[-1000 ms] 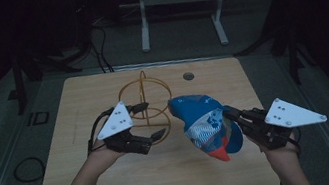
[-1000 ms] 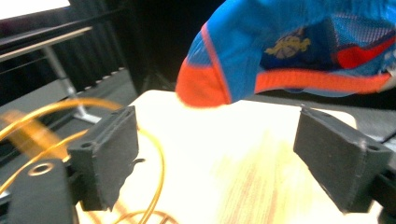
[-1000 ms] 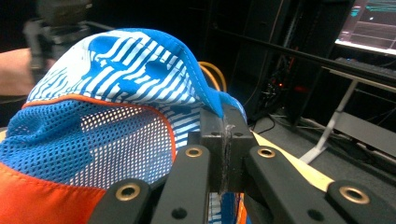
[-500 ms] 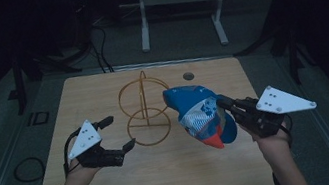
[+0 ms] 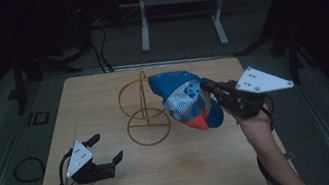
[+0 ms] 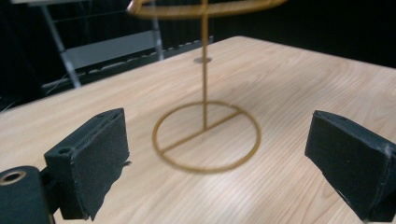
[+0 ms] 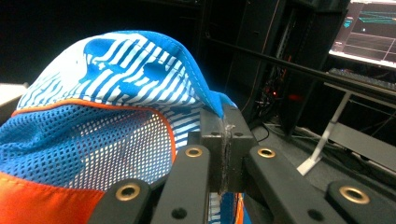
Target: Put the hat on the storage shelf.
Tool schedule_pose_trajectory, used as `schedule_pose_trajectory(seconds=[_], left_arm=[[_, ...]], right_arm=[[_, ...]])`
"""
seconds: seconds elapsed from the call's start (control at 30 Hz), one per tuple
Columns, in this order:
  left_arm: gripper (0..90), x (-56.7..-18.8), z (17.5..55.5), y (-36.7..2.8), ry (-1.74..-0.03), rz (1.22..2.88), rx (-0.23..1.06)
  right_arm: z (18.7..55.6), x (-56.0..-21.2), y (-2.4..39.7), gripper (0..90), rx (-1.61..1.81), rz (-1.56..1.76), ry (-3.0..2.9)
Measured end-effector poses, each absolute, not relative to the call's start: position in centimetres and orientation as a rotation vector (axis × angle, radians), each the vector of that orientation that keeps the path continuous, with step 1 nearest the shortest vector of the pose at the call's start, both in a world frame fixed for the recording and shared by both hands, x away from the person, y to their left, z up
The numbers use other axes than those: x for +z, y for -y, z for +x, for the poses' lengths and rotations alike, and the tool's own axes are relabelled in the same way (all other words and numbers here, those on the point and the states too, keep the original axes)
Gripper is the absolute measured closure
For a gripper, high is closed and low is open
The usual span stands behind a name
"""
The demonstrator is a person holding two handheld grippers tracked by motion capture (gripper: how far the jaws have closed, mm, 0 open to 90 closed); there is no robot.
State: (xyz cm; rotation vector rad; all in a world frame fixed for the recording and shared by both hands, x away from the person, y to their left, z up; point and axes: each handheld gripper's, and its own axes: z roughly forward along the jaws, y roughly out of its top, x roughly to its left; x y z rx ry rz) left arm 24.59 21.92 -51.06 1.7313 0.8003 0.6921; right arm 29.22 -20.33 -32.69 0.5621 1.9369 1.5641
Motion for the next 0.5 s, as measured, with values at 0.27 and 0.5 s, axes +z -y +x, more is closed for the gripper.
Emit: schedule_pose_trajectory(seconds=[0.27, 0.5], left_arm=[[2.8, -54.9, 23.9, -23.8, -0.969, 1.706, 0.757], [2.8, -55.9, 23.9, -24.4, -1.001, 1.711, 0.737]], right_arm=[[32.1, -30.4, 17.3, 89.3, 1.569, 0.537, -1.926], [34.1, -29.9, 13.9, 89.3, 1.567, 0.517, -1.962]])
